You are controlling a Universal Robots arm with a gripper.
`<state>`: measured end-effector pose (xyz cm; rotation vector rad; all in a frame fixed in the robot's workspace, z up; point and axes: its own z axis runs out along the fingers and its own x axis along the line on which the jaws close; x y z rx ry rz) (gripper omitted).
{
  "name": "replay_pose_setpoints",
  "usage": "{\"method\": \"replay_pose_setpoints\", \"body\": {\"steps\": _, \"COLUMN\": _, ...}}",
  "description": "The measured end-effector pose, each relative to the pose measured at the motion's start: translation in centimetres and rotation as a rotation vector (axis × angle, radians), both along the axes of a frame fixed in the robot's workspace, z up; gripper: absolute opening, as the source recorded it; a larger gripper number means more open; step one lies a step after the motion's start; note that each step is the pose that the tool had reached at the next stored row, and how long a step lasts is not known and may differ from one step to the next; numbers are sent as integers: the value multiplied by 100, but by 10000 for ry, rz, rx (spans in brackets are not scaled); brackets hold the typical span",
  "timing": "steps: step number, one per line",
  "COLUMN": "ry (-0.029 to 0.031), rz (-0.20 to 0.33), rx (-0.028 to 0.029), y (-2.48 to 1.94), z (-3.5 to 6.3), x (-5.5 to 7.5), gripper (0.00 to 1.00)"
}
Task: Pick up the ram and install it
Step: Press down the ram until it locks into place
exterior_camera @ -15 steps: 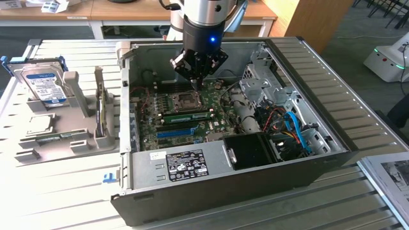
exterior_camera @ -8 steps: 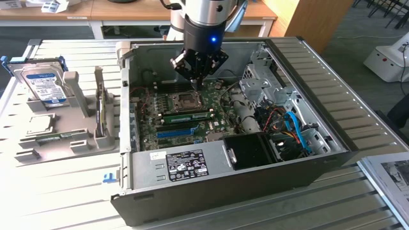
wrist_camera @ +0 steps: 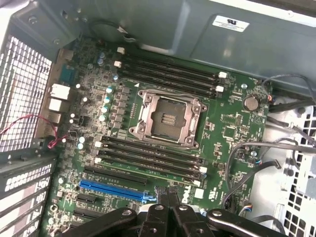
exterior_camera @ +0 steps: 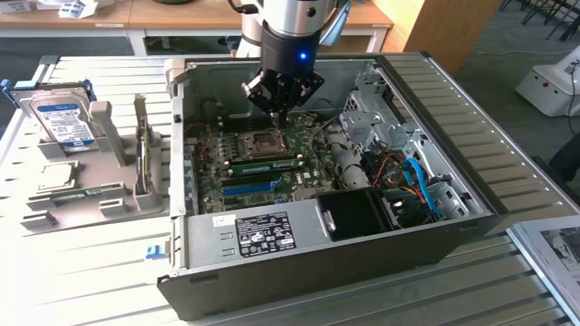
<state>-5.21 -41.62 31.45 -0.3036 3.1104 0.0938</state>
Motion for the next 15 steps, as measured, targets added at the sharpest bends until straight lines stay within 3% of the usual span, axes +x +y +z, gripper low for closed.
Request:
{"method": "replay_pose_setpoints", "body": {"steps": 8, "ry": -1, "rz": -765, "rx": 1, "y": 0, "z": -3, "x": -1, "gripper": 10}}
{"method": "replay_pose_setpoints", "body": {"steps": 15, "ry": -1, "rz": -828, "rx": 1, "y": 0, "z": -4, "x": -1, "gripper": 10}}
